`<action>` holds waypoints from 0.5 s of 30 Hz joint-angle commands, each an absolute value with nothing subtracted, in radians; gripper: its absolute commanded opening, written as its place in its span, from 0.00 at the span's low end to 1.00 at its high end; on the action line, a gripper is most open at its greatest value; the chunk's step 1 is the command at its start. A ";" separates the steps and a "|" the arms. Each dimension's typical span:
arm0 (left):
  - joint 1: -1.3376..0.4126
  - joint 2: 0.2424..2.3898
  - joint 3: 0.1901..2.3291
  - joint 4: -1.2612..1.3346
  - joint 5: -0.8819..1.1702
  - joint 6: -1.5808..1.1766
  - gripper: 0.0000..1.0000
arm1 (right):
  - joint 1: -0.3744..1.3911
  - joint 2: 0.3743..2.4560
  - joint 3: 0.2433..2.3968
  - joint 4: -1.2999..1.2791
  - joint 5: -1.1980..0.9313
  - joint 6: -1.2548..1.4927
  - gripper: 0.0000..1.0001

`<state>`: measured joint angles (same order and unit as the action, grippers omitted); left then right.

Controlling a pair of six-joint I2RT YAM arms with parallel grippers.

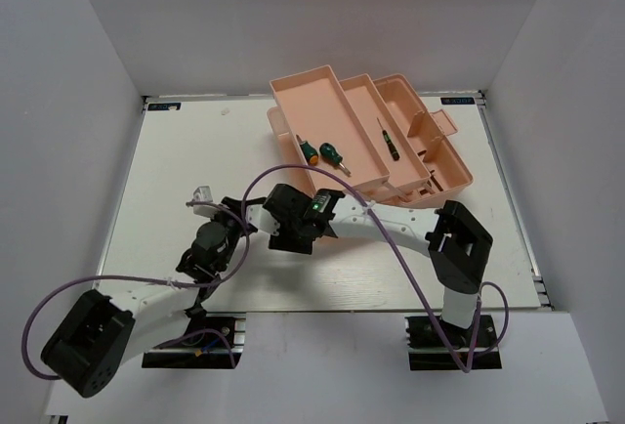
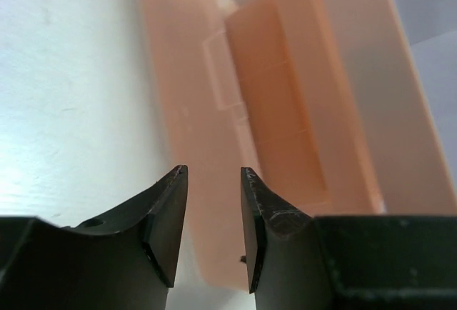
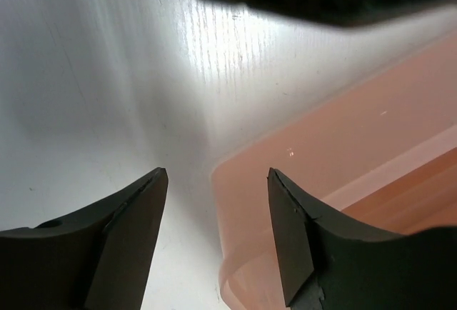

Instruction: Sort the tools into containers

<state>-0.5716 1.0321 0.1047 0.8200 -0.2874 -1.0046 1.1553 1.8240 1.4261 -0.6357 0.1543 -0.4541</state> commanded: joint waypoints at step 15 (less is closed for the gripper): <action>-0.574 0.839 0.206 0.026 -0.485 -1.118 0.56 | 1.193 1.714 1.434 -0.788 0.181 -0.483 0.64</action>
